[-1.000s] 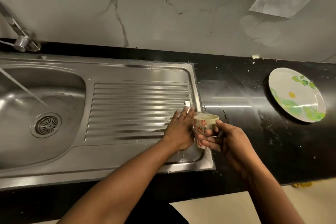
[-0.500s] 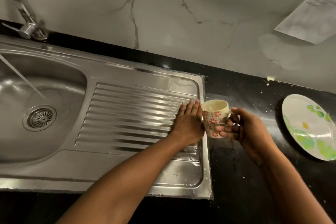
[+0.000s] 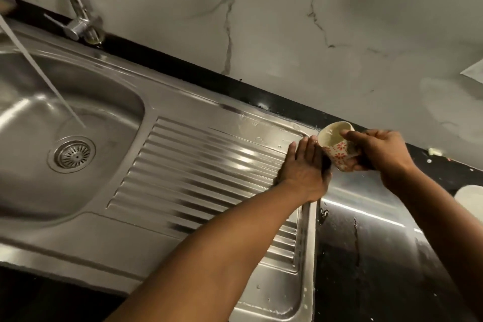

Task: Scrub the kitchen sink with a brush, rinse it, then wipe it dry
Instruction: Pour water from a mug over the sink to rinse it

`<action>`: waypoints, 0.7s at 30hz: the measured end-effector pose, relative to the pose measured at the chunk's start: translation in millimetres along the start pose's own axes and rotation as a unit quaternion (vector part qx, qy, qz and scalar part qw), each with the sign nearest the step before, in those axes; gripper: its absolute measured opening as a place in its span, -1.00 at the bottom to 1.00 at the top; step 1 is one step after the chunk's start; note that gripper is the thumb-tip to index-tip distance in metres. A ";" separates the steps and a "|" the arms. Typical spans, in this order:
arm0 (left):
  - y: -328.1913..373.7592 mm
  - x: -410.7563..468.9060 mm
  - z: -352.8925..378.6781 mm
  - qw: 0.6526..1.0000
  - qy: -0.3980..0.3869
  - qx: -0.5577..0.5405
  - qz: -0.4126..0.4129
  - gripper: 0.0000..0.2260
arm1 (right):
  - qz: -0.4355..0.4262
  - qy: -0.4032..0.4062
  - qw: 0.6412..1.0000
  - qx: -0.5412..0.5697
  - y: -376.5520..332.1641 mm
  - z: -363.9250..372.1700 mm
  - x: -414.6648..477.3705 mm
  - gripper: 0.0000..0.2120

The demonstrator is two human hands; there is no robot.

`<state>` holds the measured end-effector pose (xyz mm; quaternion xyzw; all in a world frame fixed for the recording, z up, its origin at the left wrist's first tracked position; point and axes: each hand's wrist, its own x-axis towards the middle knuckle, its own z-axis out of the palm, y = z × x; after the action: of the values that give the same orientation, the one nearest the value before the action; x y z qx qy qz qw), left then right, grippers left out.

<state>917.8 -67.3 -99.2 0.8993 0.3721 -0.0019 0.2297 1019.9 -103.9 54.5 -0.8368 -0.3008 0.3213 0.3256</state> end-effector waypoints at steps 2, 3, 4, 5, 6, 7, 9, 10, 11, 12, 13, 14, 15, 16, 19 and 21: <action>-2.0 7.1 -1.4 1.000 0.005 0.008 -0.006 -0.34 | -0.011 -0.014 0.998 -0.054 0.2 1.2 10.6 -0.71; -3.0 9.3 -1.9 1.000 0.005 0.017 -0.009 -0.34 | -0.018 -0.018 0.997 -0.074 -0.5 2.5 14.0 -0.70; -4.5 10.4 -2.0 0.999 0.006 0.029 -0.012 -0.34 | -0.025 -0.021 0.996 -0.088 -1.3 4.5 16.2 -0.69; -6.4 10.5 -2.6 0.999 0.008 0.038 -0.018 -0.34 | -0.031 -0.024 0.995 -0.095 -2.1 6.2 17.9 -0.69; -8.5 10.2 -2.8 0.999 0.012 0.040 -0.029 -0.33 | -0.036 -0.030 0.994 -0.094 -3.4 7.7 18.6 -0.69; -11.1 8.4 -3.6 0.998 0.018 0.037 -0.048 -0.32 | -0.039 -0.038 0.995 -0.085 -5.0 8.2 18.4 -0.69; -18.4 -0.7 -6.9 0.994 0.025 0.025 -0.100 -0.28 | -0.043 -0.057 0.996 -0.051 -9.0 7.4 15.7 -0.70; -22.5 -7.1 -8.2 0.991 0.026 0.018 -0.129 -0.25 | -0.041 -0.070 0.996 -0.030 -10.2 6.2 14.5 -0.71; -25.4 -14.6 -8.8 0.987 0.027 0.009 -0.157 -0.22 | -0.036 -0.082 0.996 -0.009 -10.7 5.0 13.5 -0.71; -26.5 -21.6 -9.0 0.983 0.028 0.000 -0.180 -0.21 | -0.030 -0.093 0.995 0.012 -11.2 3.0 12.8 -0.71; -25.0 -26.8 -8.6 0.981 0.027 -0.007 -0.192 -0.21 | -0.022 -0.101 0.994 0.032 -11.5 1.0 13.3 -0.70; -22.0 -29.1 -7.6 0.982 0.026 -0.011 -0.189 -0.22 | -0.015 -0.105 0.993 0.051 -10.9 -1.2 15.1 -0.69; -17.3 -28.3 -7.7 0.985 0.025 -0.011 -0.170 -0.24 | -0.011 -0.103 0.992 0.065 -10.2 -3.5 17.8 -0.70; -11.6 -23.5 -7.5 0.990 0.024 -0.007 -0.139 -0.25 | -0.009 -0.098 0.993 0.071 -9.8 -5.4 20.3 -0.71; 0.6 2.0 -11.6 1.000 0.011 0.018 -0.020 -0.34 | -0.022 -0.081 0.996 0.038 -11.5 -7.2 26.4 -0.72; -0.4 14.4 -13.5 0.999 -0.003 0.032 0.003 -0.37 | -0.035 -0.074 0.997 -0.007 -13.0 -4.5 30.1 -0.75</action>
<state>925.7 -51.9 -89.8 0.9071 0.3688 -0.0161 0.2024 1037.8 -76.2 56.5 -0.8023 -0.3550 0.3684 0.3074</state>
